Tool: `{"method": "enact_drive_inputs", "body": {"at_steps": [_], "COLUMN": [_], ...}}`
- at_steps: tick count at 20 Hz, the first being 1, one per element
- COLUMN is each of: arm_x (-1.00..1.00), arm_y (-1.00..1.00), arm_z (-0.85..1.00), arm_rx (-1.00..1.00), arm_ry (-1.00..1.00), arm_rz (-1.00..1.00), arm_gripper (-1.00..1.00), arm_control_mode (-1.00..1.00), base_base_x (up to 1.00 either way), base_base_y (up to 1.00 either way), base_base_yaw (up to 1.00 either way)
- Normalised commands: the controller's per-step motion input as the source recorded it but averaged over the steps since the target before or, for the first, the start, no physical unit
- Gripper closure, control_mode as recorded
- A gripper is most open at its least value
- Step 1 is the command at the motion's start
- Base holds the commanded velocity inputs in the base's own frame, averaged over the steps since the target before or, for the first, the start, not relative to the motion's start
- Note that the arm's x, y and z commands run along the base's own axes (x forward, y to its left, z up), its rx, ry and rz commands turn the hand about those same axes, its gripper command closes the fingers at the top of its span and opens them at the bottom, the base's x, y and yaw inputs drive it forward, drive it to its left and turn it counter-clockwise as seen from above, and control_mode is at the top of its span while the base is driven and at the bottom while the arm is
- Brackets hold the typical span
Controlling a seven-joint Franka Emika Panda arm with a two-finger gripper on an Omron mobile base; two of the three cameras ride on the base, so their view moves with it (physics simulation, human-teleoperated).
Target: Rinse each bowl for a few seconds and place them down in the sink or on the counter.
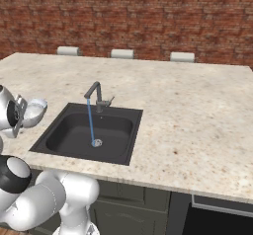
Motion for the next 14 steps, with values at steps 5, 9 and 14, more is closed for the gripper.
{"method": "enact_drive_inputs", "body": {"at_steps": [5, 9, 14], "arm_x": [-0.13, -0.09, -0.01], "arm_y": [0.21, 0.19, 0.18], "arm_z": [0.0, 0.0, 0.0], "arm_rx": [0.0, 0.0, 0.0], "arm_ry": [0.0, 0.0, 0.0], "arm_rz": [0.01, 0.0, 0.0], "arm_gripper": [1.0, 1.0, 1.0], "arm_control_mode": [-1.0, -1.0, -1.0], "base_base_x": [0.0, 0.0, 0.0], "base_base_y": [0.0, 0.0, 0.0], "base_base_yaw": [0.0, 0.0, 0.0]}}
